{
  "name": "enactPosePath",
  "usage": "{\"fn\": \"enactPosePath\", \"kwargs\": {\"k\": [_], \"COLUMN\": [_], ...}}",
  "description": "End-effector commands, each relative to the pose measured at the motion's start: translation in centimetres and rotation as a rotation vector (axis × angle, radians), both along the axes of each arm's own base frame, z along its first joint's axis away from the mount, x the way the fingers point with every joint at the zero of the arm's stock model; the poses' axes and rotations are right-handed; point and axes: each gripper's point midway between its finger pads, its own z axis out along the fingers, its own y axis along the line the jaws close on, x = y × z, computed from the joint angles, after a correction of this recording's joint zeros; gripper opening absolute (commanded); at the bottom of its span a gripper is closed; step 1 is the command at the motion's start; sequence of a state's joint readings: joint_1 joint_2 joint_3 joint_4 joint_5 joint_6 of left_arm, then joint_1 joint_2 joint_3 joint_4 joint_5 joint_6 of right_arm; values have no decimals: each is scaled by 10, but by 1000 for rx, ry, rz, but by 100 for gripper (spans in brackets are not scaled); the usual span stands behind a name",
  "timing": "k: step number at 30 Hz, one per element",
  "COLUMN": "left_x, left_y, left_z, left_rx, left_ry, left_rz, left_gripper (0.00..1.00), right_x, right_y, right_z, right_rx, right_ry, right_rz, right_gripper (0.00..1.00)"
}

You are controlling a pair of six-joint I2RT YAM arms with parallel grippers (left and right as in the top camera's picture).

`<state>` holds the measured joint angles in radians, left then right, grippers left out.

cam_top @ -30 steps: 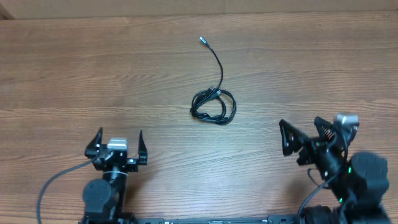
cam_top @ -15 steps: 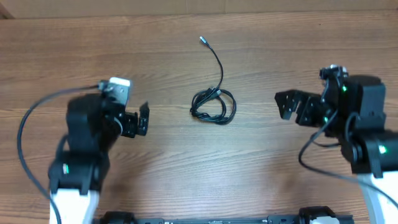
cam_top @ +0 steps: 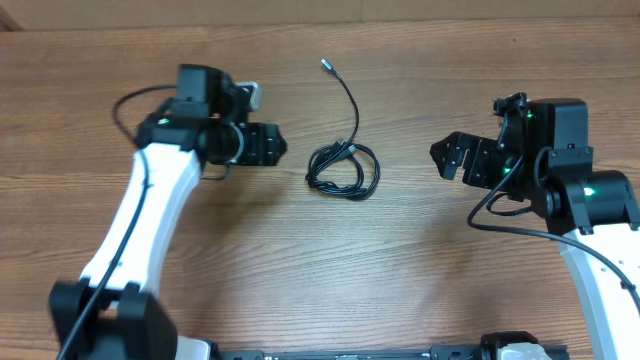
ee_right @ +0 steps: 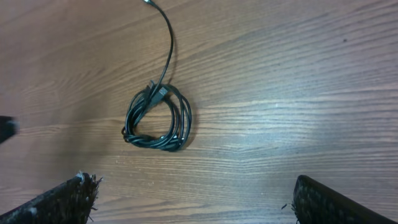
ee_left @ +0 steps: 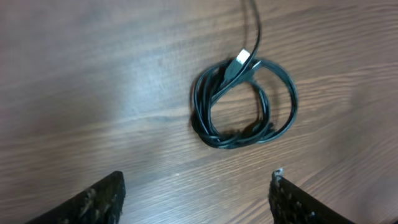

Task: Untangle cables
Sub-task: 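Grasp the black cable coil with the left gripper and lift it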

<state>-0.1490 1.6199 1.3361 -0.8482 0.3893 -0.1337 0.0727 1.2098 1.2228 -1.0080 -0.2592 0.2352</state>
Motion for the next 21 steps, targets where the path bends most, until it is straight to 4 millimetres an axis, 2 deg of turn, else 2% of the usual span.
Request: {"fn": "enactPosePath", "kwargs": {"k": [1,2,5,11,16,21], "left_x": [-2,-4,-12,-1,8,5], "left_y": [-28,-32,-64,-83,-78,-81], "left_z": [-35,-42,-80,-122,-128,-128], "left_rx": [33,56,140,170,182,182], "left_ry": [155,168,226,240,223,231], "left_rz": [138,147,162,229,292,298], "left_gripper": [71,71,72,70,67,63], "right_x": [4,4,4,6,10,15], "right_y": [3,3,5,6,6,8], "right_z": [10,10,9,4,-7,-20], "right_rx": [9,10,17,21,19,25], "right_ry": [-25,-24,-18,-2,36,79], "right_rz": [10,10,13,16,16,22], "right_gripper": [100,100,100,100,100,100]}}
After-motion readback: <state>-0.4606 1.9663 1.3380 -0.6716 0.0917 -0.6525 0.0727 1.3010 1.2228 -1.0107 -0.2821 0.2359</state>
